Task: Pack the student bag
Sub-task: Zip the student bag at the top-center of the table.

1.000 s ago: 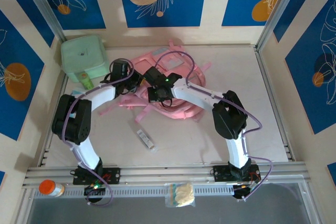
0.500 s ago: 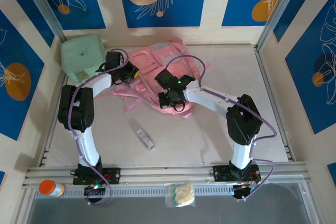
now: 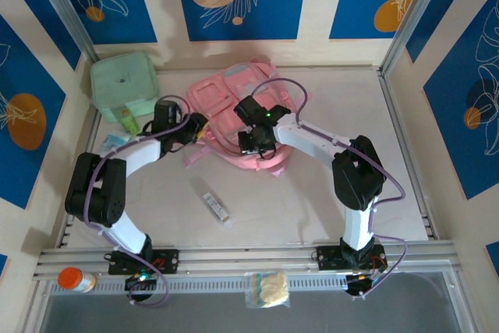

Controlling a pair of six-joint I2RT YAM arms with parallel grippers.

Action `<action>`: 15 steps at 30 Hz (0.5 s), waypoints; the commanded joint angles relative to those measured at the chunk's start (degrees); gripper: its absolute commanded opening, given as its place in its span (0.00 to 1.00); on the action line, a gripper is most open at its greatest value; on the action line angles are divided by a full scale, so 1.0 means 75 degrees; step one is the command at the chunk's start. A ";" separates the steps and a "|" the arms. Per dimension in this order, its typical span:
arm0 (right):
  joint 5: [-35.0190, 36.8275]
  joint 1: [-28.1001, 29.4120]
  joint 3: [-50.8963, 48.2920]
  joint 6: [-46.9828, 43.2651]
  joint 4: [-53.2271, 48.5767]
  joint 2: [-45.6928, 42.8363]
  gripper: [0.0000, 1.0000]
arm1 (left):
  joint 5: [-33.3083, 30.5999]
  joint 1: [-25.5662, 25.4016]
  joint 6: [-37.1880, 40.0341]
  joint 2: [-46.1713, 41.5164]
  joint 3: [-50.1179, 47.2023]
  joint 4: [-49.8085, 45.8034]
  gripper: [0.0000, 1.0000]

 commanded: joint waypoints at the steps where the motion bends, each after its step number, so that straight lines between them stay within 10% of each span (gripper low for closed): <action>1: -0.0504 -0.0233 0.0398 0.0247 -0.0326 0.0195 0.33 | -0.0613 -0.0521 -0.0426 -0.0364 -0.0347 0.0587 0.38; 15: -0.0036 0.0223 0.0815 0.0040 -0.0670 0.1466 0.38 | -0.1401 -0.0906 -0.0518 -0.0209 -0.0583 0.0464 0.36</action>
